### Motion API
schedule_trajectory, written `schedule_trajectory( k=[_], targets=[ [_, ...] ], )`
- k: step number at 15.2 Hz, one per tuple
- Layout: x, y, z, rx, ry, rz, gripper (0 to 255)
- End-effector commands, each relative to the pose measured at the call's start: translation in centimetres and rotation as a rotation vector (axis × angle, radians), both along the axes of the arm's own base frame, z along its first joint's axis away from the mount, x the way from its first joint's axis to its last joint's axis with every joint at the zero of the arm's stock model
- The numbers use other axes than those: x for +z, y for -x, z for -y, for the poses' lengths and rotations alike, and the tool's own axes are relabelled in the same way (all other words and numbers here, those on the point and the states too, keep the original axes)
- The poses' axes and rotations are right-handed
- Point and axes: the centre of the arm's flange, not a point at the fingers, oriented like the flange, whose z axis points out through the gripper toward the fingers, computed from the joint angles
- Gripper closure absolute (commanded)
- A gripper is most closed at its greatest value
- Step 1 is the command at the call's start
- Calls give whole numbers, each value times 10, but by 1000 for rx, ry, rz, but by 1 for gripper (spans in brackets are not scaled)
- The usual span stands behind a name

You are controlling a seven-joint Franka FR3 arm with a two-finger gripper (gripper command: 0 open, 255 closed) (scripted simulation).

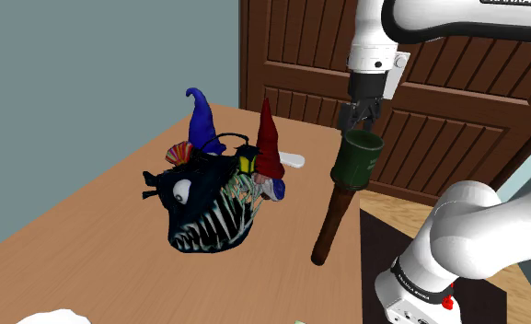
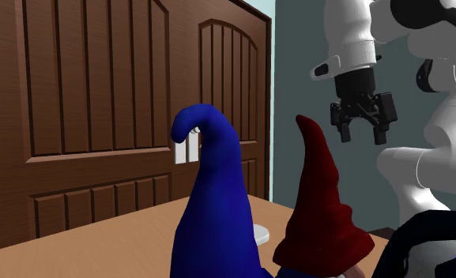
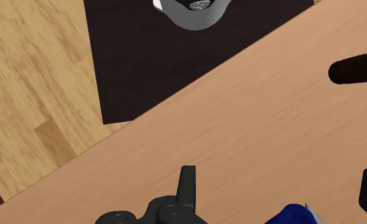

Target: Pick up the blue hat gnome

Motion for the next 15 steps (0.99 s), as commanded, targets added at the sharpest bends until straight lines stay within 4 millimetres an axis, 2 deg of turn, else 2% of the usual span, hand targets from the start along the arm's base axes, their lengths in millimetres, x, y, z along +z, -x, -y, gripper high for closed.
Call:
schedule_trajectory(
  k=[1, 8, 15],
  targets=[
    [0, 0, 0, 0, 0, 0, 0],
    [-9, -68, -24, 76, -1, 140, 0],
    [-8, -134, -53, 151, -3, 280, 0]
  ],
)
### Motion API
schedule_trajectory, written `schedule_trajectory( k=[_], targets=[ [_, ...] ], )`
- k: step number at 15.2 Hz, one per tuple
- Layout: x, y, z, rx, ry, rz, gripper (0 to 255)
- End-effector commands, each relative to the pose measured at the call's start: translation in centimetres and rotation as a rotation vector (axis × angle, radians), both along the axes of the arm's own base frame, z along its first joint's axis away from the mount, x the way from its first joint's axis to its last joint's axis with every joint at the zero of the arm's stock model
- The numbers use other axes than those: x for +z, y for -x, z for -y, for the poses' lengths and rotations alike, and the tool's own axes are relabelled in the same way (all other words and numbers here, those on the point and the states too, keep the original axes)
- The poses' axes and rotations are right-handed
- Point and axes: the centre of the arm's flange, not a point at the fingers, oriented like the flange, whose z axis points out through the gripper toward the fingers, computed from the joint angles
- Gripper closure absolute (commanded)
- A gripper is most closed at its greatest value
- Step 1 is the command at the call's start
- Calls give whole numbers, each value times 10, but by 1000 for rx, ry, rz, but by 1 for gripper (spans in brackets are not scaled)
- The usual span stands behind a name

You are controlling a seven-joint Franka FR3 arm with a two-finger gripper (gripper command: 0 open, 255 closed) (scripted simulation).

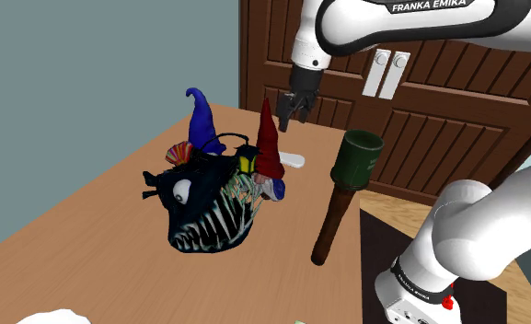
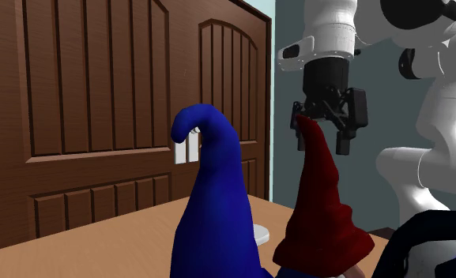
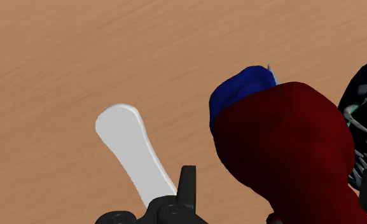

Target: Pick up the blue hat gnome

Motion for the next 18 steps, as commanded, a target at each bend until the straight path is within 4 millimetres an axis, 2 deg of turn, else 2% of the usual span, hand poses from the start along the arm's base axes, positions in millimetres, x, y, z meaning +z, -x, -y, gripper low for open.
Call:
schedule_trajectory(
  k=[1, 9, 18],
  targets=[
    [2, -18, -12, 22, -1, 43, 0],
    [15, -90, -51, 109, -3, 203, 0],
    [44, -161, -103, 206, -5, 383, 0]
  ],
)
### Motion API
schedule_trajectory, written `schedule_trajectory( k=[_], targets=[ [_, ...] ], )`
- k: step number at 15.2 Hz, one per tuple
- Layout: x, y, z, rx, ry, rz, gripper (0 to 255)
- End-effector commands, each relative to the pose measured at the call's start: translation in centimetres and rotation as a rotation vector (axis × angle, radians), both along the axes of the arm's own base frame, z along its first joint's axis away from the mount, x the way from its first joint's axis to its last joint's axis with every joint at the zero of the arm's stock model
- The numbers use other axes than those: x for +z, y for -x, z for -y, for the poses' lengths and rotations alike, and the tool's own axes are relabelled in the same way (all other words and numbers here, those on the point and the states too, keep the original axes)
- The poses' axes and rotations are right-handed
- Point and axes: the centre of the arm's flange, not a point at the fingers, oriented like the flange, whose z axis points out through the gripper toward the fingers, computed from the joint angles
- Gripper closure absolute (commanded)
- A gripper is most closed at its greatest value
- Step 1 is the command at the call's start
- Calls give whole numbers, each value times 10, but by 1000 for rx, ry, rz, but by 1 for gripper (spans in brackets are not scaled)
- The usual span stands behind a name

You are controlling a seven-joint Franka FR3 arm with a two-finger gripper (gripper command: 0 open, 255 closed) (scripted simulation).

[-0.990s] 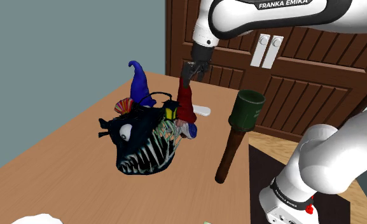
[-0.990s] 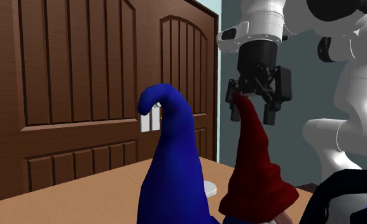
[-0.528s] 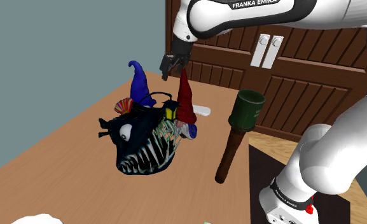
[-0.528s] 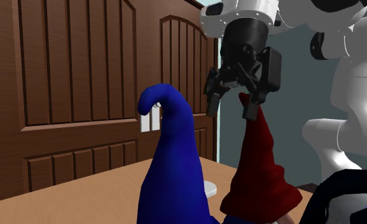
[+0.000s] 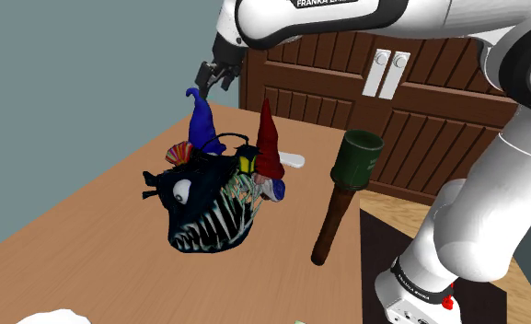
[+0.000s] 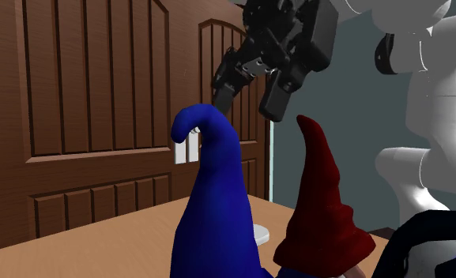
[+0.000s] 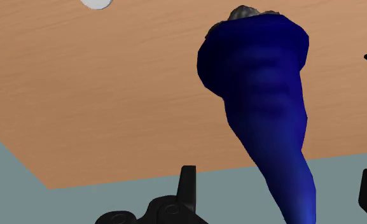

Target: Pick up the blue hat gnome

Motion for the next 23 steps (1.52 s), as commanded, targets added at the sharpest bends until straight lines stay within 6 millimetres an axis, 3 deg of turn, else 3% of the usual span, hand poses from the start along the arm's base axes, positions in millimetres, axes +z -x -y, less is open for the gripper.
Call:
schedule_trajectory(
  k=[1, 4, 11, 13, 14, 23],
  targets=[
    [7, -14, -14, 22, -1, 42, 0],
    [17, -31, -29, 48, -1, 90, 0],
    [-23, -31, -29, 48, -1, 90, 0],
    [-23, -31, -29, 48, -1, 90, 0],
    [-23, -32, -29, 48, -1, 90, 255],
    [-23, -31, -29, 48, -1, 90, 255]
  ],
)
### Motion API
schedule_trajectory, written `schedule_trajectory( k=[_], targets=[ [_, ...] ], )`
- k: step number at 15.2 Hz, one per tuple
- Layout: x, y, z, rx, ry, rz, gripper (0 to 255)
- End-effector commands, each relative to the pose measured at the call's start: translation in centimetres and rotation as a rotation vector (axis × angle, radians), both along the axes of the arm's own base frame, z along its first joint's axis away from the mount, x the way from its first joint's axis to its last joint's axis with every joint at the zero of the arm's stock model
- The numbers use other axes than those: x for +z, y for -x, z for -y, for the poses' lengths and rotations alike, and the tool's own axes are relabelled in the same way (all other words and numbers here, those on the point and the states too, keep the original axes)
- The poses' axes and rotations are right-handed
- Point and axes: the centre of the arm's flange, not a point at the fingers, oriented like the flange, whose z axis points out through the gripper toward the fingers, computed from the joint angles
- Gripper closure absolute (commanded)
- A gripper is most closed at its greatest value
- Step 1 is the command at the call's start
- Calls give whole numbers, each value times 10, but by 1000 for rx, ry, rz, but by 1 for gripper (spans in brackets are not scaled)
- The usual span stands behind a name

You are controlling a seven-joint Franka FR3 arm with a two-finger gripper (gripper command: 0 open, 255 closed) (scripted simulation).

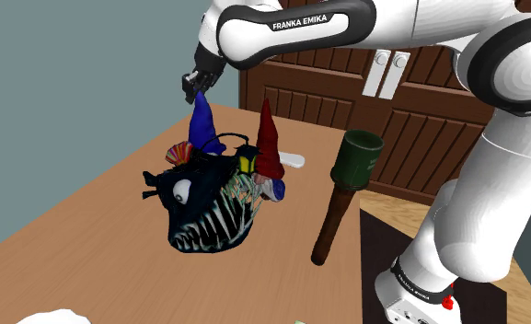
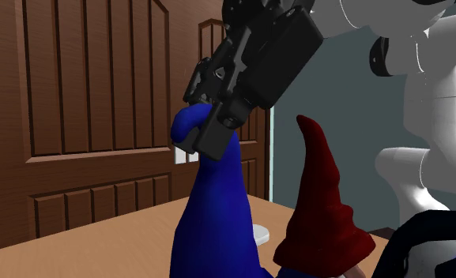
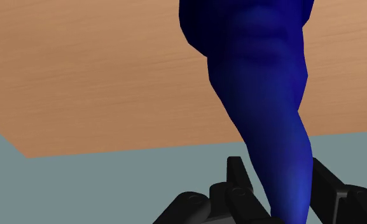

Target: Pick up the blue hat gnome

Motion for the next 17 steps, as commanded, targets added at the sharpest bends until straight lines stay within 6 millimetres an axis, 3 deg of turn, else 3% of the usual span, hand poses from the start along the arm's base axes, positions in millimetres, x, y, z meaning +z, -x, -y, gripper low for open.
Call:
schedule_trajectory(
  k=[1, 15, 17],
  targets=[
    [5, 0, 0, 0, 0, -1, 255],
    [79, 0, 0, 0, 0, -1, 255],
    [80, 0, 0, 0, 0, -1, 255]
  ],
)
